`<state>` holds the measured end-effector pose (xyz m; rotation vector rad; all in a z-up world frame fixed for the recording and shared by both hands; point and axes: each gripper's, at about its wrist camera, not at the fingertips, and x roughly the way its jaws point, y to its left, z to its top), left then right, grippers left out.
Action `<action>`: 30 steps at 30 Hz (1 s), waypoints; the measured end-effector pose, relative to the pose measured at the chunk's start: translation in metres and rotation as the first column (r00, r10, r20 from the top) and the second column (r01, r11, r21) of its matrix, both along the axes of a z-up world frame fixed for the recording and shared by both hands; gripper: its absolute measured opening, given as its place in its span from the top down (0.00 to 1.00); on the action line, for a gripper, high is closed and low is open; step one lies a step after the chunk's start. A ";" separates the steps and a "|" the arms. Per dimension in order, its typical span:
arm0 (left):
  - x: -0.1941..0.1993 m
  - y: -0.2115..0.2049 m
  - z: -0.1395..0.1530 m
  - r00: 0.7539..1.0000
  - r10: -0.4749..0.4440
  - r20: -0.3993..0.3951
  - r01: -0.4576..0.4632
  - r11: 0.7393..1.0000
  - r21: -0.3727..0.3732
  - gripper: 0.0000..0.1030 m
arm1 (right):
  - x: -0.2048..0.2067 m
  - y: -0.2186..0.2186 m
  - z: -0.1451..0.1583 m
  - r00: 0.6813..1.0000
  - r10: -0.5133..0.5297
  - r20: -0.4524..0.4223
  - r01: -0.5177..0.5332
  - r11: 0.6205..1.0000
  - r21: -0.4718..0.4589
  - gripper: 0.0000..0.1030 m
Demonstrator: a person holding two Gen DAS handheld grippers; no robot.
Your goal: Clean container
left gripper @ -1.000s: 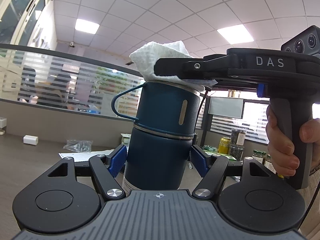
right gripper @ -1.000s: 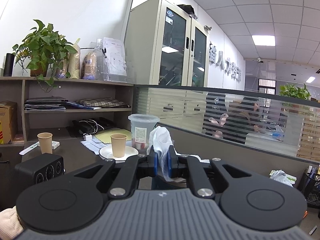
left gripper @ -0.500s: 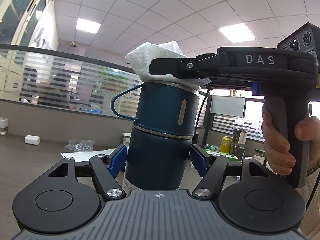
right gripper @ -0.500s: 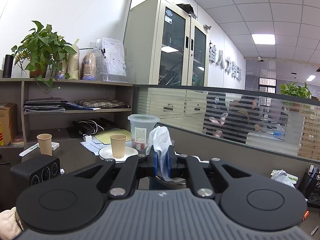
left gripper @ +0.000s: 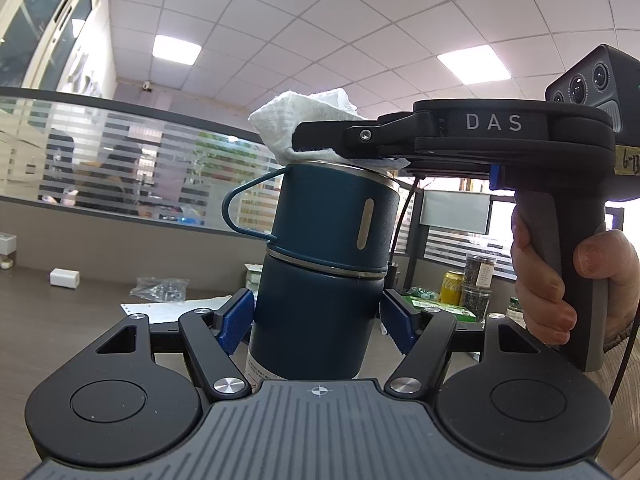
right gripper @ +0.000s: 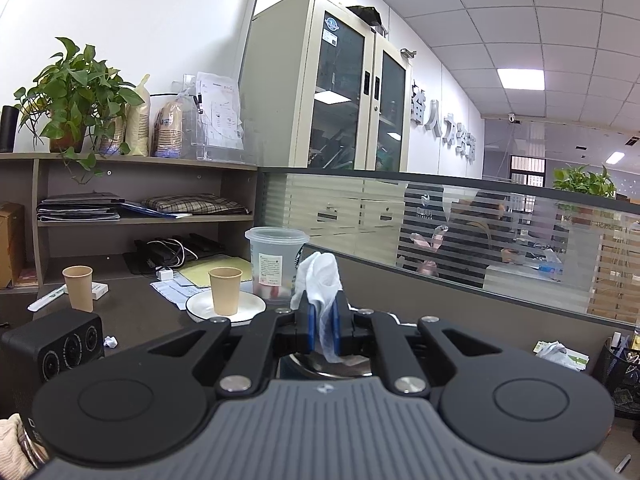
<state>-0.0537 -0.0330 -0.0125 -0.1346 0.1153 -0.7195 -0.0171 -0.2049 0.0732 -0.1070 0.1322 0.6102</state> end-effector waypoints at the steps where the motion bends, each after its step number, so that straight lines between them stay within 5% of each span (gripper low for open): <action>1: 0.000 0.000 0.000 1.000 0.000 0.000 0.000 1.000 0.000 0.28 | 0.001 0.000 0.000 1.000 -0.003 0.000 0.003 1.000 0.001 0.91; 30: 0.008 -0.002 -0.001 1.000 -0.008 -0.003 0.008 1.000 0.004 0.27 | 0.001 -0.020 -0.004 0.998 -0.069 -0.005 0.069 0.997 0.018 0.93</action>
